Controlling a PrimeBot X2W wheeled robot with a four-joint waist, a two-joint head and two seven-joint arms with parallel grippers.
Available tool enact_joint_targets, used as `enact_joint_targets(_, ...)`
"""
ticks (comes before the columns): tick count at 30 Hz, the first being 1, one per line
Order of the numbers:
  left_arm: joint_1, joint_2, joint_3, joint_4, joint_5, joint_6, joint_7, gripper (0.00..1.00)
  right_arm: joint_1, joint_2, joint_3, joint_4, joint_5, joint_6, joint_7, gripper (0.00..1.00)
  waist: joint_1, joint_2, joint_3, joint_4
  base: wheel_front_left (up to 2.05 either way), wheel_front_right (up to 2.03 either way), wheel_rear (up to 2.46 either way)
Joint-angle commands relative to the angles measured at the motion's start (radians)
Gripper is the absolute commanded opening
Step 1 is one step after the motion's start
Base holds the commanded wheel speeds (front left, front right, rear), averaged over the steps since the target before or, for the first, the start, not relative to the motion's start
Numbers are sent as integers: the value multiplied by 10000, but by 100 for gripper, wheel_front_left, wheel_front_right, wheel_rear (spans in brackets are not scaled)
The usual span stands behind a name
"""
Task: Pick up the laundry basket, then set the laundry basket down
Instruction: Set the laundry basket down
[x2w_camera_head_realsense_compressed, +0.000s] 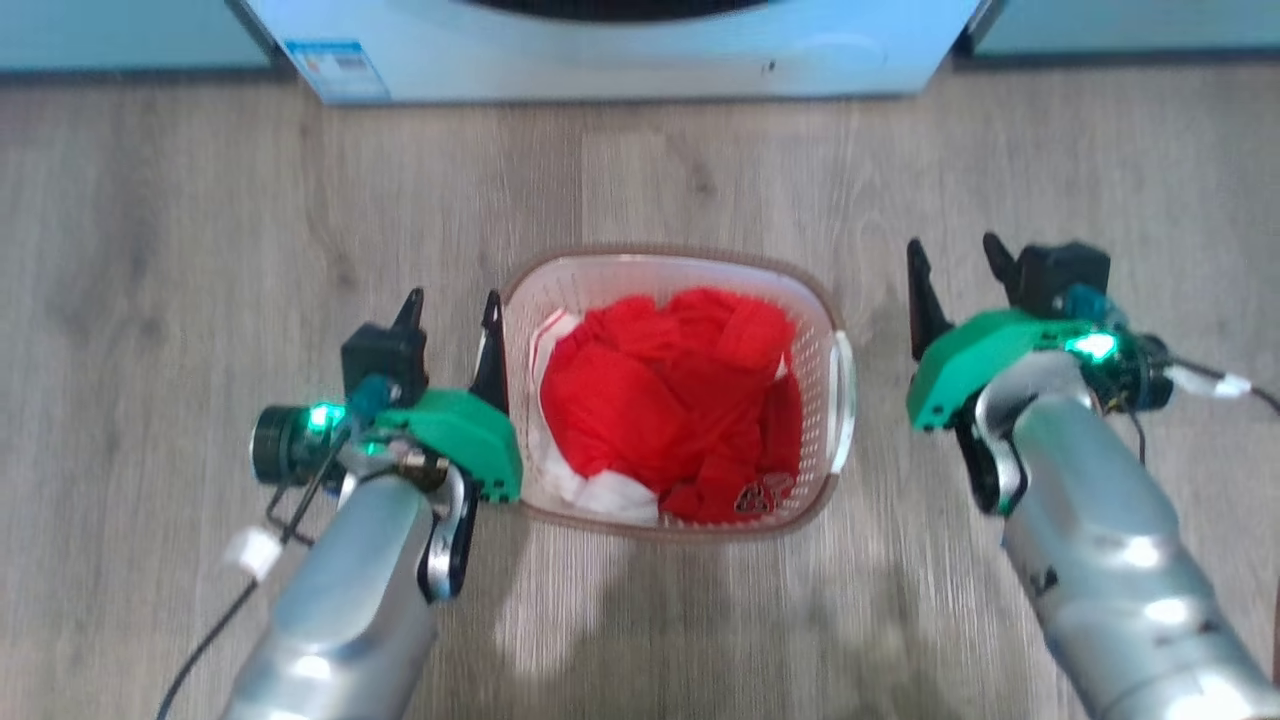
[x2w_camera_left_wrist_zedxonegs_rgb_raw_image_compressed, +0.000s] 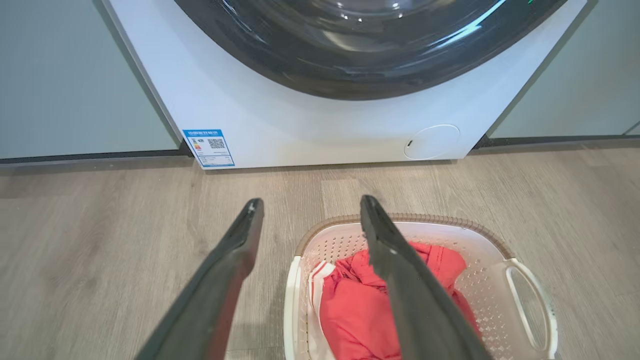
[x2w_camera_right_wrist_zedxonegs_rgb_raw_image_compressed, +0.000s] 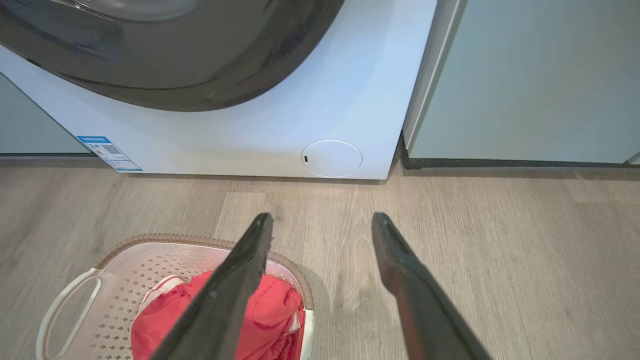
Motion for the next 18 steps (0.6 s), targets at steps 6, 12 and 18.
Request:
enact_joint_targets(6, 1247, 77, 1199, -1663, 930, -294, -93, 100, 1322, 199, 529, -1646, -8, 44, -123, 100, 1, -1, -1434, -70, 0, 0, 0)
enact_joint_targets(12, 2451, -11, 2003, -2933, 1521, -407, -93, 100, 2407, 200, 435, -2915, -22, 44, -124, 100, 1, -1, -2190, -134, 0, 0, 0)
enact_joint_targets(18, 3482, -55, 2619, -3800, 1825, -468, -93, 100, 3420, 201, 64, -4112, -196, 44, -124, 100, 1, -1, -2668, -209, 0, 0, 0)
